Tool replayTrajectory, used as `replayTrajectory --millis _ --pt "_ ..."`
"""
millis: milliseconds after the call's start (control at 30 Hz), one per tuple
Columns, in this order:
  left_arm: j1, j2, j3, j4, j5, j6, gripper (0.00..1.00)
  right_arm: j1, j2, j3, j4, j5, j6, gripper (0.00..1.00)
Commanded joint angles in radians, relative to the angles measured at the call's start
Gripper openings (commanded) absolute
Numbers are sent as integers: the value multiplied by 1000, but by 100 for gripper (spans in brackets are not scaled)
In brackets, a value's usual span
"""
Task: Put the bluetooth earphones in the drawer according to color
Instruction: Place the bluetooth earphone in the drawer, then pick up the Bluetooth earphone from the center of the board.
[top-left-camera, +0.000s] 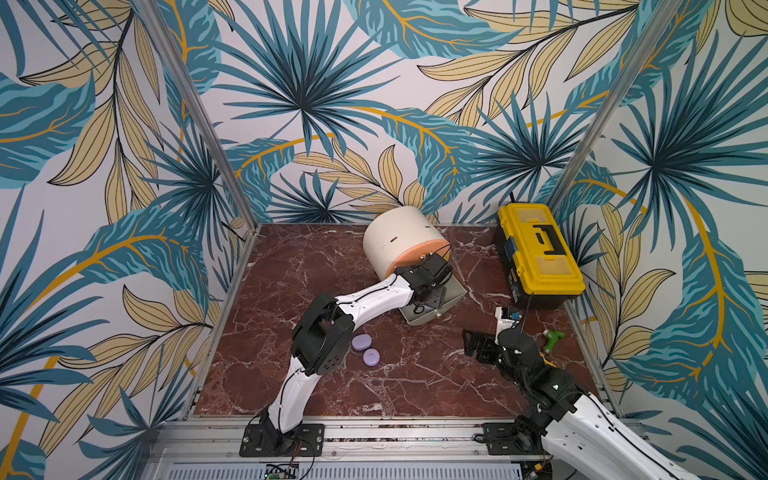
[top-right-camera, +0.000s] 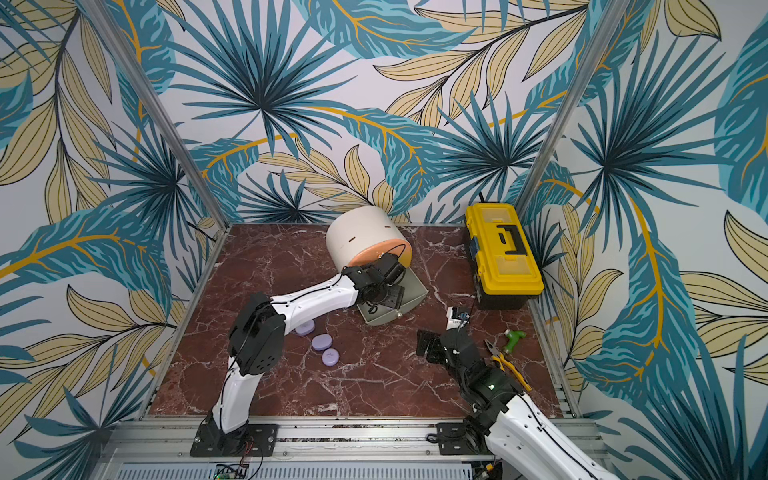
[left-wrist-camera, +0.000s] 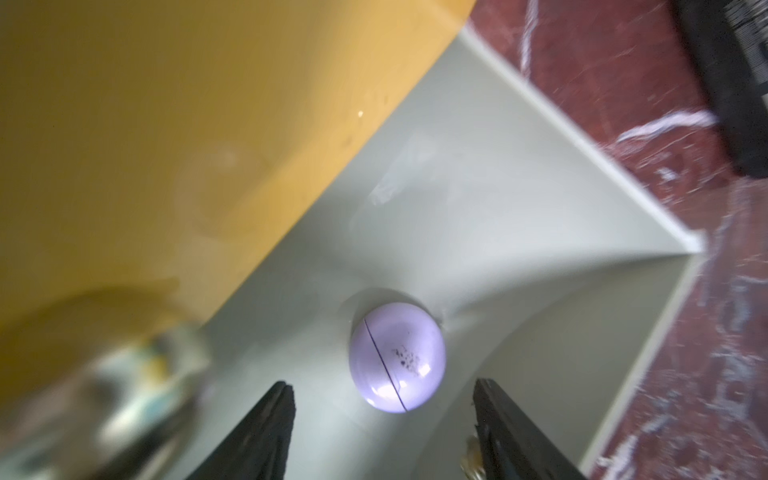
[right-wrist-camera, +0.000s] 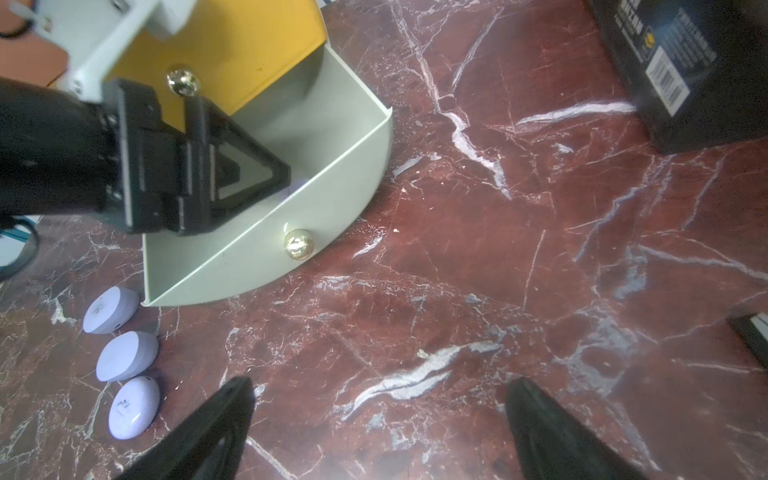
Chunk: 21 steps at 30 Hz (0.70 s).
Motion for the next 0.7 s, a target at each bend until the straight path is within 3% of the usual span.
replayTrajectory --millis 0,233,667 --pt "-1 -138 -27 13 16 -2 79 3 8 11 -6 -32 9 99" --pt "-10 -387 -261 98 3 -5 100 3 61 17 70 -161 -15 99" --pt "26 -828 -807 229 -110 -70 100 55 187 19 263 -359 -71 99"
